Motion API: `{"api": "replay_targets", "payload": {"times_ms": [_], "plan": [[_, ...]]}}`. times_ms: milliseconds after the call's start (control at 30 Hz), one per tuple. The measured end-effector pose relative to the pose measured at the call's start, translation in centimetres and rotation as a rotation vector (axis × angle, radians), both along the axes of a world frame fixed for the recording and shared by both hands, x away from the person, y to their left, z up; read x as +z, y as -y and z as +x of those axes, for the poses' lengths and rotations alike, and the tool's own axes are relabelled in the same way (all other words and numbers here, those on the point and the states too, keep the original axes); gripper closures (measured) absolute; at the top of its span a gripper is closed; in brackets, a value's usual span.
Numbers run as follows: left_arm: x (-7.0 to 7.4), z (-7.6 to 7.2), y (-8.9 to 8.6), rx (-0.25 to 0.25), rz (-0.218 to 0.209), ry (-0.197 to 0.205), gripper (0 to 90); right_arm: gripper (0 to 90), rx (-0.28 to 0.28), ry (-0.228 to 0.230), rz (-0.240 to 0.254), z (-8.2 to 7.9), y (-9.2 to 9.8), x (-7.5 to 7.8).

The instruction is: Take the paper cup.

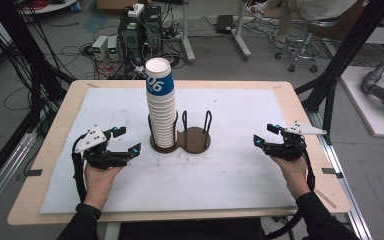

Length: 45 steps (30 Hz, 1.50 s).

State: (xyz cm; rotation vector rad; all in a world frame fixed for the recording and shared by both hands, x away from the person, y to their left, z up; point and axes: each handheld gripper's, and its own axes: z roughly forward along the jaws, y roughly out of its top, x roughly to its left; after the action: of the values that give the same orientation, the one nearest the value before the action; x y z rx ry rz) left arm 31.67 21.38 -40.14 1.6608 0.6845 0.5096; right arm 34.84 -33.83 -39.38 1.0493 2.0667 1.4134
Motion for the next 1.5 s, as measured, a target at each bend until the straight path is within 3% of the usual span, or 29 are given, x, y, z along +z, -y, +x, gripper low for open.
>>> {"api": "replay_targets", "payload": {"times_ms": [100, 133, 233, 333, 467, 600, 733, 933, 1167, 1500], "plan": [[0.3, 0.0, 0.2, 0.0, -0.002, 0.003, 15.8, 23.4, 0.008, 0.001, -0.001, 0.0, 0.0, 0.0], [0.7, 0.0, 0.4, -0.01, -0.028, -0.005, 15.8, 23.4, 0.014, 0.006, -0.015, 0.0, 0.0, -0.1], [1.0, 0.0, 0.6, -0.005, -0.045, -0.013, 15.9, 23.4, 0.013, 0.008, -0.016, -0.1, 0.1, -0.1], [1.5, -0.1, 0.8, -0.017, -0.026, 0.012, 15.9, 23.4, 0.006, 0.024, -0.01, -0.4, 0.2, 0.0], [2.3, 0.2, 1.1, -0.033, -0.051, 0.035, 14.7, 23.4, 0.013, 0.031, -0.026, -0.6, 0.1, 0.0], [2.7, 0.6, 1.3, -0.035, -0.048, 0.046, 14.7, 23.4, 0.013, 0.028, -0.015, -0.8, 0.3, -0.2], [3.2, 1.3, 1.6, -0.053, -0.066, 0.013, 14.7, 22.2, 0.008, 0.06, -0.015, -0.9, 0.2, -0.4], [4.1, 2.2, 2.2, -0.067, -0.078, 0.003, 14.6, 22.2, 0.012, 0.096, -0.011, -1.1, -0.1, -0.5], [5.2, 3.7, 3.6, -0.082, -0.093, 0.016, 14.7, 21.4, 0.022, 0.086, -0.003, -0.9, -0.3, -0.6], [6.0, 5.1, 5.1, -0.047, -0.086, 0.04, 14.6, 20.0, 0.032, 0.072, 0.021, -0.7, -0.3, -0.8]]}}
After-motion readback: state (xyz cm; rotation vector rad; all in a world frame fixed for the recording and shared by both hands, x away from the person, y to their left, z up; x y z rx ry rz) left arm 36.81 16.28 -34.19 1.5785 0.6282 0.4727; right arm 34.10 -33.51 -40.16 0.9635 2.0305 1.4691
